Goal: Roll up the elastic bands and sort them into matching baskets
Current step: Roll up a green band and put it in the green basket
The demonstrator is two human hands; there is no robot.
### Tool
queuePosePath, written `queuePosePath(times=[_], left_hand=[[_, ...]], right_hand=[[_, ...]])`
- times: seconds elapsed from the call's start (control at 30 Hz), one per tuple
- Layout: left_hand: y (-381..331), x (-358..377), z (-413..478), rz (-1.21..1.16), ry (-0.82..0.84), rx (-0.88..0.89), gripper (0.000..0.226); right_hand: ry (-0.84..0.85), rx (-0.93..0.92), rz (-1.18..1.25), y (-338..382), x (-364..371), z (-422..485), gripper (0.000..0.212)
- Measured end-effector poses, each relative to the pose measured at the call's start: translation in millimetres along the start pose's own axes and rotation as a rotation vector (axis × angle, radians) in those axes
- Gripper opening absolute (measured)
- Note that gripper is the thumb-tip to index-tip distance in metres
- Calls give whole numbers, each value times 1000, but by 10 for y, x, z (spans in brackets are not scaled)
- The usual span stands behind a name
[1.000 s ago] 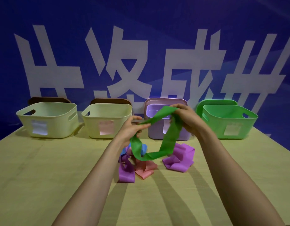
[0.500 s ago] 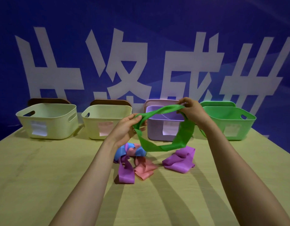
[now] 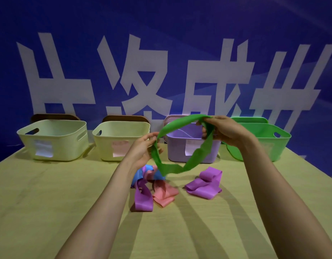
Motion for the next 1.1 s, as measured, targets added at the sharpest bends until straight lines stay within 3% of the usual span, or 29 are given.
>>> queuePosePath(times=[0.1,0.13,0.2,0.43,0.5,0.53,0.6,0.67,0.77,0.83,0.93,1.0,1.1], left_hand=[[-40,116,-28,-23,90,-4,15],[-56,128,-42,121,133,12,11],[-35,87,-40,538,142,76,30],[24,-147,101,919,-377,318,22],[33,-222,101,1026,-445,314,21],[46,-244,110,987,-423,282,19],[76,-227,112,634,-291,155,7],[77,-123,57,201,-127,-23,15],[10,-31,4,-131,41,-184,25],[-28,-14,-12,-228,112,-239,34],[-49,-26,13,-319,217,-281,12],[-44,-53,50,-322,288,-312,30],[-5,-104,54,-17,204,-249,21]], right_hand=[[-150,14,13,-28,5,90,26],[-185,15,17,-31,6,104,23],[-217,1,45,-34,-3,123,19],[-291,-131,178,24,-85,109,10],[-304,-130,119,15,-105,116,11],[-322,-125,72,-3,-117,131,12],[-403,-110,-52,-54,-152,186,15],[-470,-80,-164,-111,-185,222,18],[-448,15,-198,-225,-205,267,21],[-421,65,-135,-270,-200,246,25],[-399,99,15,-333,-210,210,27],[-380,116,103,-374,-215,197,27],[-356,136,196,-399,-229,203,26]])
Point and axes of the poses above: each hand's wrist, its own z-axis towards the middle knuckle, its own x-axis out of the palm, y = z × x, the point moved 2 cm from there along z, towards the middle knuckle, and after that the axes turned 3 degrees about -z, right-handed, at the moved point
